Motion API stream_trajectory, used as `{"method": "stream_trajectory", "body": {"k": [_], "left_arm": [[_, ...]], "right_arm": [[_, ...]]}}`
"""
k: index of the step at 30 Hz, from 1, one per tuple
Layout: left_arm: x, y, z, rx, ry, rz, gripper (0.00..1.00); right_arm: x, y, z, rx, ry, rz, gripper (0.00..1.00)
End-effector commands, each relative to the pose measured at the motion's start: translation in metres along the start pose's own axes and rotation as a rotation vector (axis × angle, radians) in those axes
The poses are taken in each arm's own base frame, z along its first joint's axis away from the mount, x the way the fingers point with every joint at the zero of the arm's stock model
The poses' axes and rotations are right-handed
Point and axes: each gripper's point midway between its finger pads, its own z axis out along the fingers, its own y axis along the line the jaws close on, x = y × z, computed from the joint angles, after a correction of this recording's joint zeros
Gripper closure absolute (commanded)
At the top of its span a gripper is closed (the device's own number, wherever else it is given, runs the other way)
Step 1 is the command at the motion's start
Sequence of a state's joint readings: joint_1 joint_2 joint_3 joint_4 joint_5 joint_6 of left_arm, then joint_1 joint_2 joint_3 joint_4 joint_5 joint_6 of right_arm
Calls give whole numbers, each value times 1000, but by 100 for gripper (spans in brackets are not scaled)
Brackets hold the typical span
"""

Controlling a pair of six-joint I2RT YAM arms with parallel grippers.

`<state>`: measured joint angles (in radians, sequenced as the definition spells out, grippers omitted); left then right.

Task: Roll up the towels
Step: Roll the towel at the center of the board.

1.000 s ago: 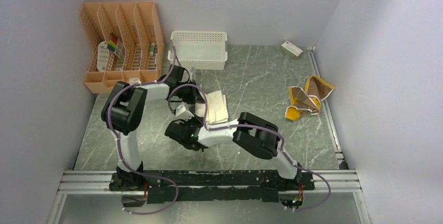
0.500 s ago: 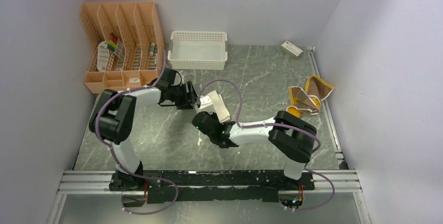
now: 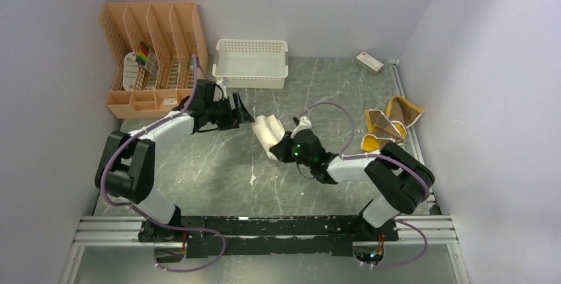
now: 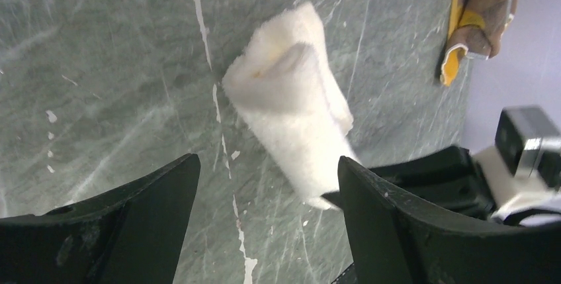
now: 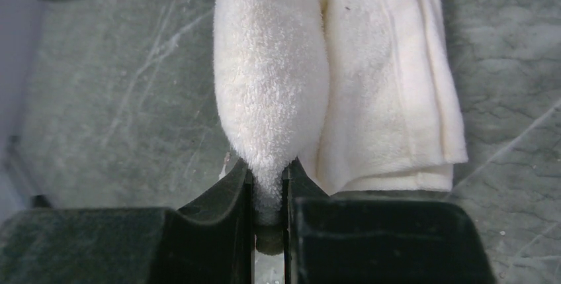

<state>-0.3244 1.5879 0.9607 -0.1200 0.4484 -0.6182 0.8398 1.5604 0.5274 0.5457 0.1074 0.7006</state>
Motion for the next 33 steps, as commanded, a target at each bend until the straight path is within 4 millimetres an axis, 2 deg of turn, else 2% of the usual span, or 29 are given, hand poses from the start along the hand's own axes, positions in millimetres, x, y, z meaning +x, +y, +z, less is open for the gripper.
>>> {"method": "stream_trajectory", "body": {"k": [1, 6, 11, 15, 21, 22, 24, 25, 26, 28, 29, 30, 33], "left_arm": [[17, -2, 10, 12, 22, 20, 14], [33, -9, 28, 15, 52, 39, 15], [32, -9, 46, 23, 58, 21, 15], [38, -1, 64, 12, 100, 4, 17], [40, -5, 84, -4, 120, 20, 19], [41, -5, 87, -13, 125, 26, 19], [42, -5, 91, -35, 131, 39, 21], [43, -5, 93, -44, 134, 46, 22], [44, -5, 94, -53, 137, 55, 23], [47, -2, 96, -78, 148, 72, 25], [48, -1, 96, -90, 150, 83, 26], [49, 1, 96, -98, 153, 91, 28], [51, 5, 95, -115, 163, 106, 32]], "right_arm": [[-20, 26, -12, -257, -2, 230, 100], [-15, 31, -4, -361, 106, 343, 100], [-6, 27, -1, -360, 135, 374, 100], [-9, 24, -6, -344, 126, 379, 100], [-18, 23, -9, -331, 123, 365, 100], [-18, 20, -8, -314, 127, 354, 90], [-21, 16, -8, -271, 129, 310, 61], [-23, 11, -8, -235, 126, 280, 49], [-27, 8, -9, -203, 118, 238, 40], [-38, -1, -14, -112, 91, 144, 28], [-43, -5, -17, -51, 78, 81, 18], [-48, -7, -21, 21, 63, 5, 2], [-65, 2, -34, 226, 23, -283, 0]]}}
